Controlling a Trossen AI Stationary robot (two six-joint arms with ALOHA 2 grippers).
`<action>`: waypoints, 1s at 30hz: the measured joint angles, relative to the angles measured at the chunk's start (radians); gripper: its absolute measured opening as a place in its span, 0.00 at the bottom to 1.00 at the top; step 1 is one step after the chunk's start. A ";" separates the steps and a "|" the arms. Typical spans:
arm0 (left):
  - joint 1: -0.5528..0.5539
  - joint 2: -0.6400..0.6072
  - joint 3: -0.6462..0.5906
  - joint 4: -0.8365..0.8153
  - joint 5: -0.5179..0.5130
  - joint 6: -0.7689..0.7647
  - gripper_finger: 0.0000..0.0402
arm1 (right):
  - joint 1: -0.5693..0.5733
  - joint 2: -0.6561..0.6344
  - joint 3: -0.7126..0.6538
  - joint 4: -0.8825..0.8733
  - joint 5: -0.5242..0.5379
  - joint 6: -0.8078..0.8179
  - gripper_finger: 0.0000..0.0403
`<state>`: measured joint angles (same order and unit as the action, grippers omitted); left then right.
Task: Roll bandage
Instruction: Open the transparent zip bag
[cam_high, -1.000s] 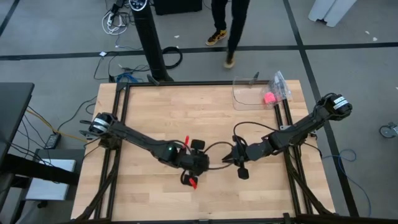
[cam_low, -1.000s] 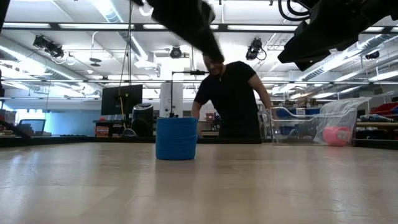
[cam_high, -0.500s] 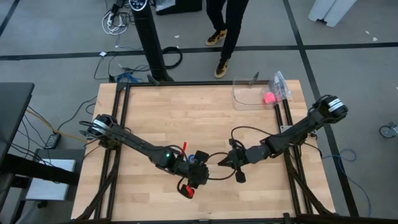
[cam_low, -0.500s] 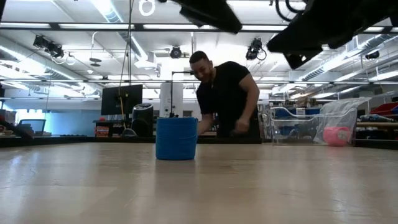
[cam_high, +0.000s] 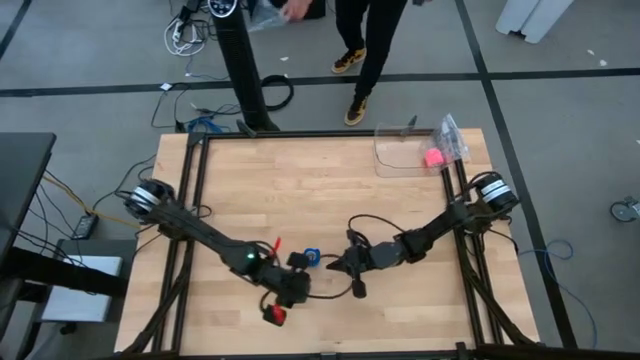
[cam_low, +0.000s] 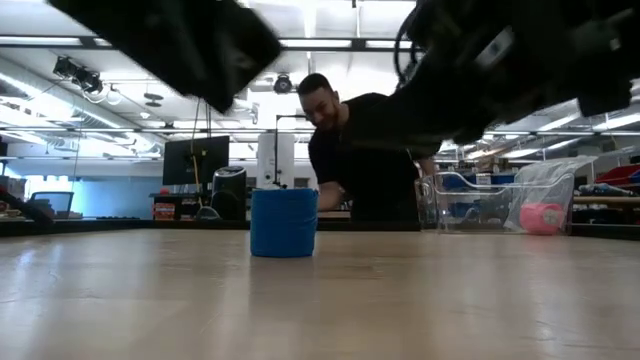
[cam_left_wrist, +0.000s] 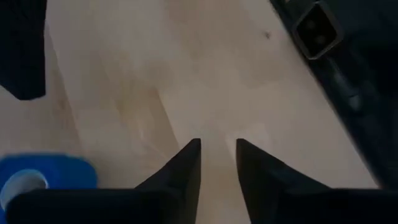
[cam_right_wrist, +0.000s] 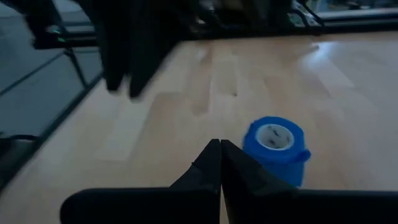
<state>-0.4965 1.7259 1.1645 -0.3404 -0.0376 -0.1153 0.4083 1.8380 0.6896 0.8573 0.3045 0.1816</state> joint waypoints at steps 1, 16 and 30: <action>-0.011 -0.030 -0.034 0.022 -0.013 -0.023 0.25 | -0.005 0.013 0.011 -0.001 0.009 0.003 0.01; -0.071 -0.276 -0.488 0.447 -0.201 -0.350 0.08 | -0.014 0.035 0.025 0.001 0.066 0.017 0.00; -0.058 -0.276 -0.474 0.343 -0.246 -0.339 0.07 | -0.009 0.034 0.025 -0.006 0.065 0.021 0.01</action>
<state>-0.5545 1.4502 0.6903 0.0025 -0.2840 -0.4547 0.3990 1.8721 0.7143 0.8516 0.3698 0.2023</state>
